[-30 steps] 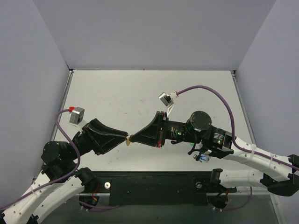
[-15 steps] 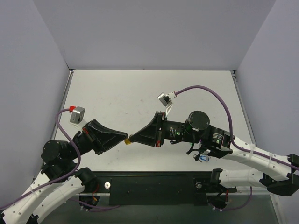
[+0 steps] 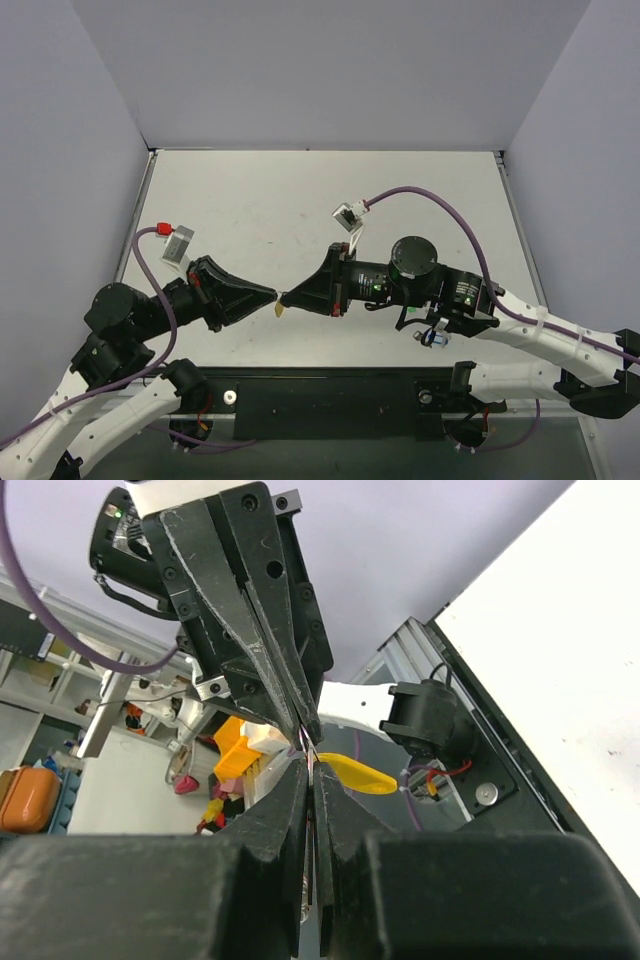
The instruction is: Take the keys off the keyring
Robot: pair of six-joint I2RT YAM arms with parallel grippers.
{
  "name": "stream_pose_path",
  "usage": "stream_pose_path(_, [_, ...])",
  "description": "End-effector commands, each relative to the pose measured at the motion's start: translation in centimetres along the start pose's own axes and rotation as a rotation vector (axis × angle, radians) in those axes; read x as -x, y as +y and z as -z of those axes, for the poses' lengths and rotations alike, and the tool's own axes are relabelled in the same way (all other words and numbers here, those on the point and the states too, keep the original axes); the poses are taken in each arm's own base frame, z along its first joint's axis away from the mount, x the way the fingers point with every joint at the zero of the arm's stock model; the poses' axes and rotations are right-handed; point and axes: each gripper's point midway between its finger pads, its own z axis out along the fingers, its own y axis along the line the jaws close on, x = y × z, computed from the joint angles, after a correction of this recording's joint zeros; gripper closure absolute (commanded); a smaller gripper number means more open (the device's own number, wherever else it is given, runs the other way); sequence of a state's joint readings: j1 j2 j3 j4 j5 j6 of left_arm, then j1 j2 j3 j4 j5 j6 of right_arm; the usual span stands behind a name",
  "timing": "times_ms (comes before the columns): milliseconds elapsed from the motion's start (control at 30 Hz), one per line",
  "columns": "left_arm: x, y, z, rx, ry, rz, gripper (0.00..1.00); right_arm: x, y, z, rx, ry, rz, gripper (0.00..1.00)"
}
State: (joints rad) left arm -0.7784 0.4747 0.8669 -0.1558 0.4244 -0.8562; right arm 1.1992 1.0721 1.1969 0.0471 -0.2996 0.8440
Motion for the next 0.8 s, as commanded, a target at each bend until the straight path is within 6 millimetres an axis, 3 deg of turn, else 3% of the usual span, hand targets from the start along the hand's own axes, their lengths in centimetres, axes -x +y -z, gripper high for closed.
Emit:
stream_pose_path(0, [0.0,-0.7,0.3,-0.009,0.038,-0.061,1.0,0.7,0.6,0.0,-0.009,-0.003,0.032,1.0])
stream_pose_path(767, [-3.6,3.0,0.4,0.135,0.265,-0.077,1.0,-0.2,-0.6,-1.2,-0.073,0.073,0.045,1.0])
